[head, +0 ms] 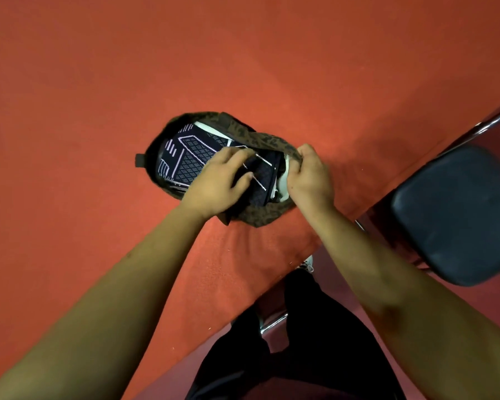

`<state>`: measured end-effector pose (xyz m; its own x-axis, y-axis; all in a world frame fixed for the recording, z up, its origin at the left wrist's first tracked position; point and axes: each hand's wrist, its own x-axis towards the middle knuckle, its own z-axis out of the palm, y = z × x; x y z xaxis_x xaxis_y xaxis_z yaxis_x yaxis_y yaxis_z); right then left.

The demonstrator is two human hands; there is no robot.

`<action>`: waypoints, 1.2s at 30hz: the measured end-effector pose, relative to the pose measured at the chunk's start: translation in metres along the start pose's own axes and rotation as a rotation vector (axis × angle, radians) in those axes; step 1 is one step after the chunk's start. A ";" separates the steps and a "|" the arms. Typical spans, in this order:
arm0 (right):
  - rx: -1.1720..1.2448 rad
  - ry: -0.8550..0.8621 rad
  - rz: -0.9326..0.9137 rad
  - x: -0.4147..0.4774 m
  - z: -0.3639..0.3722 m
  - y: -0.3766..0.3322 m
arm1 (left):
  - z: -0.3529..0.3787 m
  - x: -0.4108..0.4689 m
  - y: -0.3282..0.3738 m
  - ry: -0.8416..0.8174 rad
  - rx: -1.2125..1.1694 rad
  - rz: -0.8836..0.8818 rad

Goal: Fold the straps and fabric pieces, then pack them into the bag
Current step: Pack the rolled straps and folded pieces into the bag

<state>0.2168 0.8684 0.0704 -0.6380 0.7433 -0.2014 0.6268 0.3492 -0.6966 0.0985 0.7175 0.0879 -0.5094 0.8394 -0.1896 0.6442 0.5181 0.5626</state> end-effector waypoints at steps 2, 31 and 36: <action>0.001 0.015 -0.033 0.001 0.000 0.001 | -0.019 -0.014 -0.019 0.230 0.079 -0.079; -0.012 0.069 0.139 -0.030 -0.032 -0.007 | -0.110 -0.098 -0.083 0.175 -0.009 -0.799; -0.031 0.145 -0.001 -0.016 -0.051 -0.035 | -0.122 -0.120 -0.076 0.218 -0.056 -0.773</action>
<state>0.2276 0.8736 0.1332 -0.5685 0.8169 -0.0972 0.6411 0.3659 -0.6746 0.0411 0.5577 0.1659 -0.9033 0.1925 -0.3834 0.0374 0.9256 0.3767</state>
